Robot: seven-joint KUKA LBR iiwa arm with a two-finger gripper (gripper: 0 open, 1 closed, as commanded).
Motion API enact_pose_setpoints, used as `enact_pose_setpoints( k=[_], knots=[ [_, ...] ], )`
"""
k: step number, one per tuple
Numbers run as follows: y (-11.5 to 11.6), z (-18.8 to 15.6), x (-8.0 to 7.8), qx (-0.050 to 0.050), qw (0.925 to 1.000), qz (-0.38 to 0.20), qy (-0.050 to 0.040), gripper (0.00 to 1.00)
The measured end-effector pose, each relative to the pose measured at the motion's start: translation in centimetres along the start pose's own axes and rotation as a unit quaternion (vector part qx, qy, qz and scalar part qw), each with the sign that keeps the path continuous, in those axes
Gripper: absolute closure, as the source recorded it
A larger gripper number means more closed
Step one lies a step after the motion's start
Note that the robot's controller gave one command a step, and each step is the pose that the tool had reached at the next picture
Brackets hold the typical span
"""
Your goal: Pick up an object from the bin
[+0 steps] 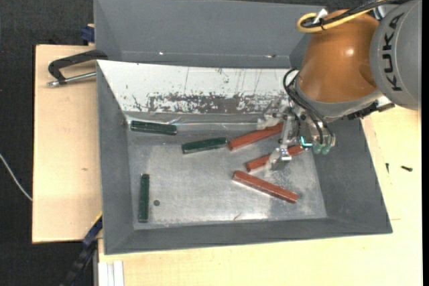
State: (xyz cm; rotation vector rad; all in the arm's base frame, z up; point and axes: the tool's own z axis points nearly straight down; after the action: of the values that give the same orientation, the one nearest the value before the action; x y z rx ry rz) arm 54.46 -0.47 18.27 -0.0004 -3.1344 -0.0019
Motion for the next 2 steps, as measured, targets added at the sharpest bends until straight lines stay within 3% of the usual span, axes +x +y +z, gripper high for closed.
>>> enact_pose_setpoints(
  k=[2],
  knots=[
    [-0.02, -0.25, -0.24, 0.0, 1.0, -0.002, -0.0046, 0.0]
  ],
)
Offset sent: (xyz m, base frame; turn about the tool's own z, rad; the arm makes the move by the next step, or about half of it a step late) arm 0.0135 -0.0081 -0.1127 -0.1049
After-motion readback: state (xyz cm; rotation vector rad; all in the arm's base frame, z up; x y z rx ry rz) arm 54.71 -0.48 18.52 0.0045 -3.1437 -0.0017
